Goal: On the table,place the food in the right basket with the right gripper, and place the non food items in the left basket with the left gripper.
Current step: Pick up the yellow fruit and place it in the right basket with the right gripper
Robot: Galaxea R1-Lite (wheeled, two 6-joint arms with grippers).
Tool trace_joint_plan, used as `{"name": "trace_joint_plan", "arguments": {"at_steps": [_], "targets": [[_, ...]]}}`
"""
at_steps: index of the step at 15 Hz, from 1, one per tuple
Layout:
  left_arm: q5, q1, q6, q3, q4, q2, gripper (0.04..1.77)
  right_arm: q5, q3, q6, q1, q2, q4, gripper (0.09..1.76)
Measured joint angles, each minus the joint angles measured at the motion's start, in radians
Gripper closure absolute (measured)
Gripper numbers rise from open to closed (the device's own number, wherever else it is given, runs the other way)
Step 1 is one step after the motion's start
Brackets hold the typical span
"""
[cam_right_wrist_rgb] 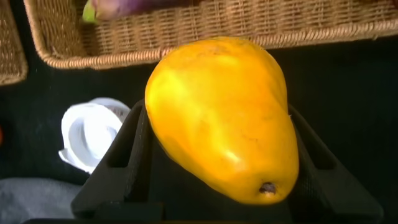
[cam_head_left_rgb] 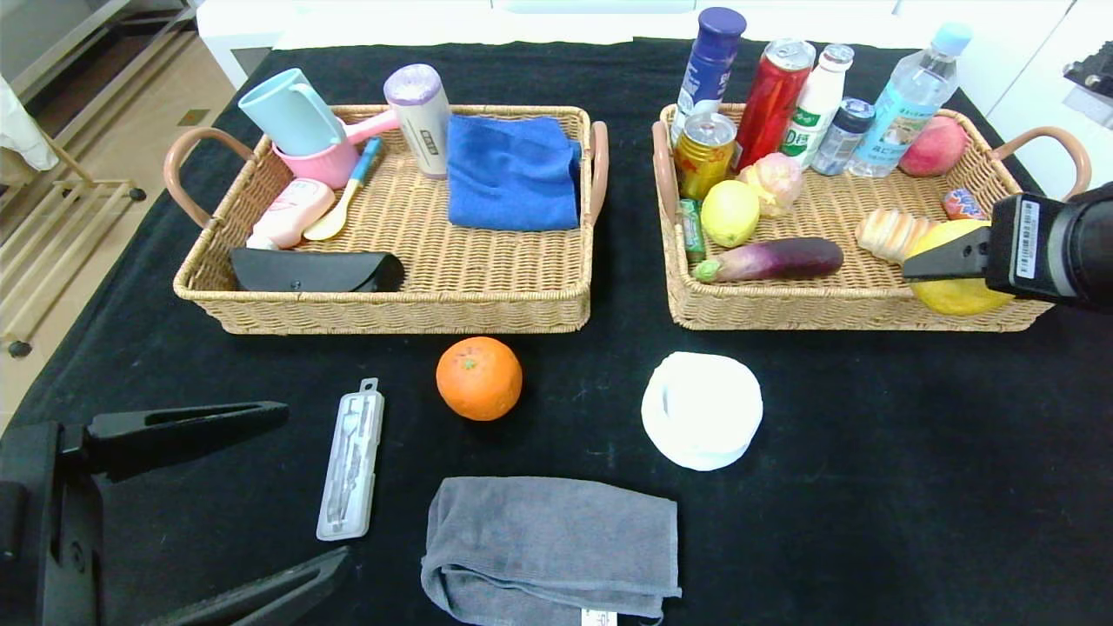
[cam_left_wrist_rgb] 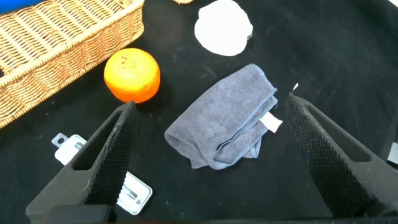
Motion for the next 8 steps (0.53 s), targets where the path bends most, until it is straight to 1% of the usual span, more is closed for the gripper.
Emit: {"name": "trace_joint_plan", "arguments": {"at_steps": [3,5,8], "targets": [[0.000,0.000,0.002,0.000,0.000,-0.001,0.09,0.001,-0.028,0.000,-0.030,0.039,-0.023,0.65],[0.000,0.000,0.003,0.000,0.000,-0.001,0.09,0.002,-0.037,-0.002,-0.044,0.065,-0.103,0.65],[0.000,-0.001,0.003,0.001,0.001,-0.001,0.09,0.001,-0.042,-0.037,-0.079,0.117,-0.236,0.65]]}}
